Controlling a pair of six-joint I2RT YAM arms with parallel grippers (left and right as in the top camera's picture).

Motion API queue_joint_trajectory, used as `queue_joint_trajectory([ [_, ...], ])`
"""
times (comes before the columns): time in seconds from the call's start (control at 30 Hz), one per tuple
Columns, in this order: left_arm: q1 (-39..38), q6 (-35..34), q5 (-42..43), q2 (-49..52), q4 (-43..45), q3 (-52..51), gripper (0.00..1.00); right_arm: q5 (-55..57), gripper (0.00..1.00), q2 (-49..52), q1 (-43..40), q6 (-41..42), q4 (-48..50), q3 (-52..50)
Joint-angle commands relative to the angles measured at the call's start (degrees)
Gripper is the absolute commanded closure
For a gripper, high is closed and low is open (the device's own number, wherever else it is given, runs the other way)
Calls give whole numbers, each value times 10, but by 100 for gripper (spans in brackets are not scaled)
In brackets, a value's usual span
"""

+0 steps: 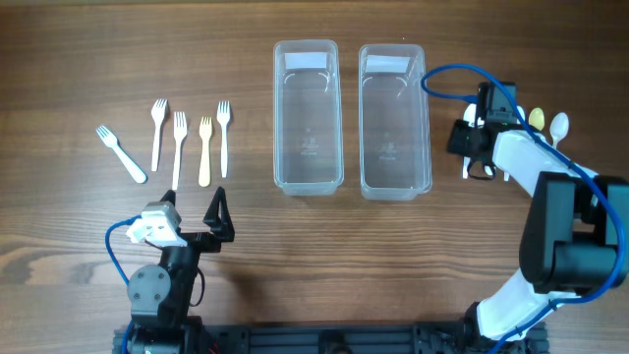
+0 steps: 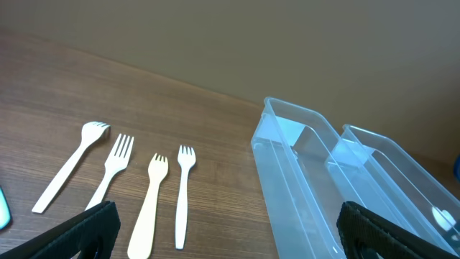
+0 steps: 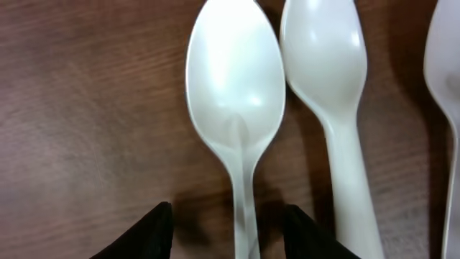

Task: Pack container
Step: 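Lower the right gripper and grasp a white spoon by its handle, then carry the white spoon into the right container and release it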

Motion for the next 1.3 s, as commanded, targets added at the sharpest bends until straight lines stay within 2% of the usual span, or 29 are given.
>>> queue_joint_trajectory([
  [0.0,-2,8,5,-4,2,-5,0,6,58,37,0,10,0,6],
  [0.1,-2,8,5,-4,2,-5,0,9,75,39,0,10,3,6],
  [0.17,-2,8,5,-4,2,-5,0,14,82,39,0,9,5,7],
  [0.3,-2,8,5,-4,2,-5,0,50,84,34,0,4,-6,14],
  [0.43,-2,8,5,-4,2,-5,0,53,96,13,0,-13,-33,52],
  [0.87,-2,8,5,-4,2,-5,0,12,96,-100,26,-27,-144,204],
  [1.1,-2,8,5,-4,2,-5,0,-4,96,-162,131,-19,-179,235],
  [1.27,-2,8,5,-4,2,-5,0,-3,96,-162,207,33,-207,235],
])
